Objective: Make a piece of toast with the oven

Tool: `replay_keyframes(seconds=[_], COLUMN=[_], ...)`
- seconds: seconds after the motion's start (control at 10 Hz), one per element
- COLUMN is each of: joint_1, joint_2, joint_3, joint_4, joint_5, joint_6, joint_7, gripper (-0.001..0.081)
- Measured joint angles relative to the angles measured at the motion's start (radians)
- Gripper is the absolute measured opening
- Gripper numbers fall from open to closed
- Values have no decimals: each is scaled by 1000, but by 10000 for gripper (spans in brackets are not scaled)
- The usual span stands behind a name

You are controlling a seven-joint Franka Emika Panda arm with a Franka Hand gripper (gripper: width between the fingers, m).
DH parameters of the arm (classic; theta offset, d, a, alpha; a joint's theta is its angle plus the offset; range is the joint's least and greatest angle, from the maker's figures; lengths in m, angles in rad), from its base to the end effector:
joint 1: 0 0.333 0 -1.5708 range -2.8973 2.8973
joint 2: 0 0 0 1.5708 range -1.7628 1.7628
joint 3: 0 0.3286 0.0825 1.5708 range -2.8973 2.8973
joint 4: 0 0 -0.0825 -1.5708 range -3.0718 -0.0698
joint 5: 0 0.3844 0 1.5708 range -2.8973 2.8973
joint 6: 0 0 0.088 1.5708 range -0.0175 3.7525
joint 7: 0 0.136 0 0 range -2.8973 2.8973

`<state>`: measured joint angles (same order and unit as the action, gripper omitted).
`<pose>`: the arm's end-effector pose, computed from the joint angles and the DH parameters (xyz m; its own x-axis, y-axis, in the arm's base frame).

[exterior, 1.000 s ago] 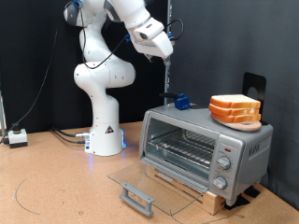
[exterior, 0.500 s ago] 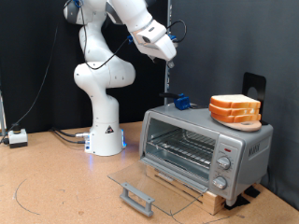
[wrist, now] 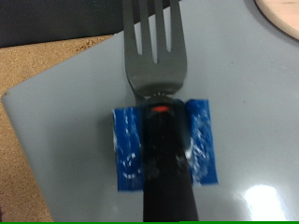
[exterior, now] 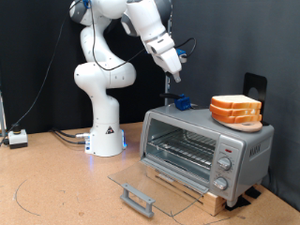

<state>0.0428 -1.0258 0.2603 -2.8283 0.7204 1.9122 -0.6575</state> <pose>0.2442 0.1374 0.4428 0.7909 0.5158 0.3292 0.6078 -0.7244 -0.3252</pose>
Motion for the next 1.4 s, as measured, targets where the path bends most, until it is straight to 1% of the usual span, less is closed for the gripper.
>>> replay_keyframes(seconds=[0.3,0.6,0.8,1.1,1.4], joint_1=[6,6,6,7,10], joint_2=[35,88,108,138,169], joint_3=[59,75,96,162,221], joint_4=[-13,-19,-33,-49,-57], joint_5=[46,48,48,58,99], joint_6=[74,82,101,153,210], joint_7=[-31,-114,-146,-157,-158], gripper=[809,809,809,809,809])
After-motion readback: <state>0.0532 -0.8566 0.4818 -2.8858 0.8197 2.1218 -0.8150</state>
